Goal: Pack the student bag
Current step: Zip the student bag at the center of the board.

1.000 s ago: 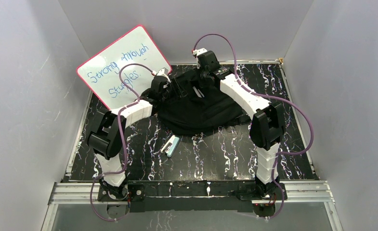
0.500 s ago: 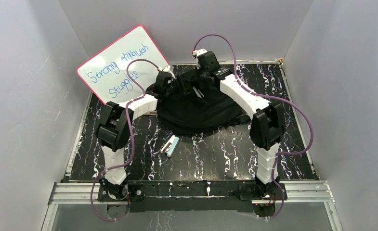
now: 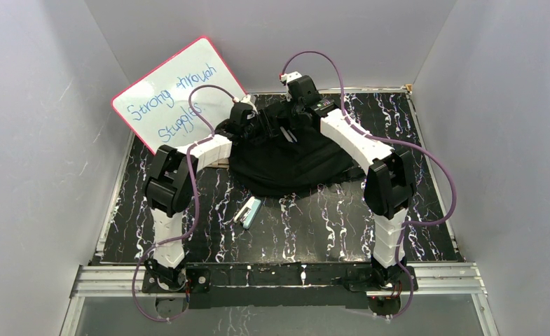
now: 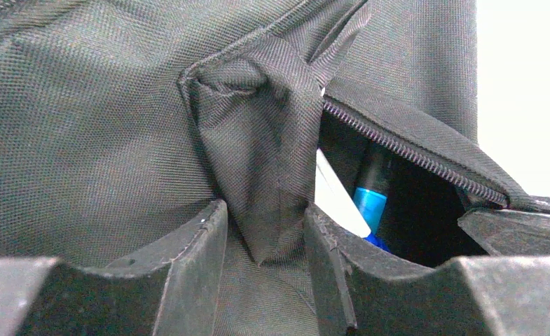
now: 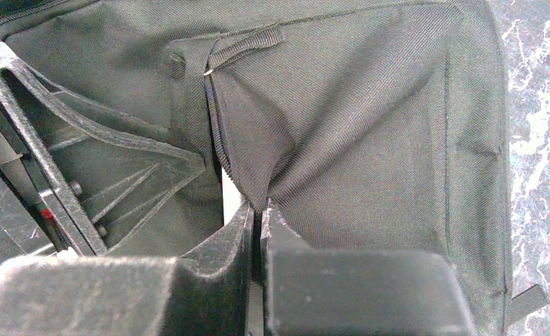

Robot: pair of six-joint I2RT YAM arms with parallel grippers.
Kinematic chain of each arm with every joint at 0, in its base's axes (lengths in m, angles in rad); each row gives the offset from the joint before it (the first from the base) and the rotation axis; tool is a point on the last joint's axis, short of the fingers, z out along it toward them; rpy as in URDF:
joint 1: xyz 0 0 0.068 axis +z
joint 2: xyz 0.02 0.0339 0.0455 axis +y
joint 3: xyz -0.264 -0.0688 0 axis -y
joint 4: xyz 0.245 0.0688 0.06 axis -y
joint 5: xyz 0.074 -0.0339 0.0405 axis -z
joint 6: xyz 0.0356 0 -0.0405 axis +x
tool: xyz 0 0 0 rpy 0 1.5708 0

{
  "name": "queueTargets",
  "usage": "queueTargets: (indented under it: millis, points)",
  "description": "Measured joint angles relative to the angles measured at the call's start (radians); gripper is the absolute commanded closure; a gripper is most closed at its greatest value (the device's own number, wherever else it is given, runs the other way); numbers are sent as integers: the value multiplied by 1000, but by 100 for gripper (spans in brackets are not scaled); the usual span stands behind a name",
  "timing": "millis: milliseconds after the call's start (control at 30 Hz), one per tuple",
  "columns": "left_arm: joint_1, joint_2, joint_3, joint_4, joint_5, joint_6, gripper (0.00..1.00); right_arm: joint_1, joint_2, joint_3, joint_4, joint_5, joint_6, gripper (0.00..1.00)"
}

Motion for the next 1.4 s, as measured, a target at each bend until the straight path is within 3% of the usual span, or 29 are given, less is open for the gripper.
queueTargets:
  millis: [167, 533, 833, 1400]
  points:
    - [-2, 12, 9, 1, 20, -3, 58, 0, -7, -13, 5, -2, 2, 93]
    - [-4, 26, 29, -1, 27, -11, 100, 0, -19, -33, 11, 1, 2, 93]
    - [5, 23, 10, 41, 50, -43, 100, 0, -36, -76, 34, -7, 2, 92]
    - [74, -3, -74, 246, 249, -208, 100, -11, -35, -123, 51, -110, -25, 84]
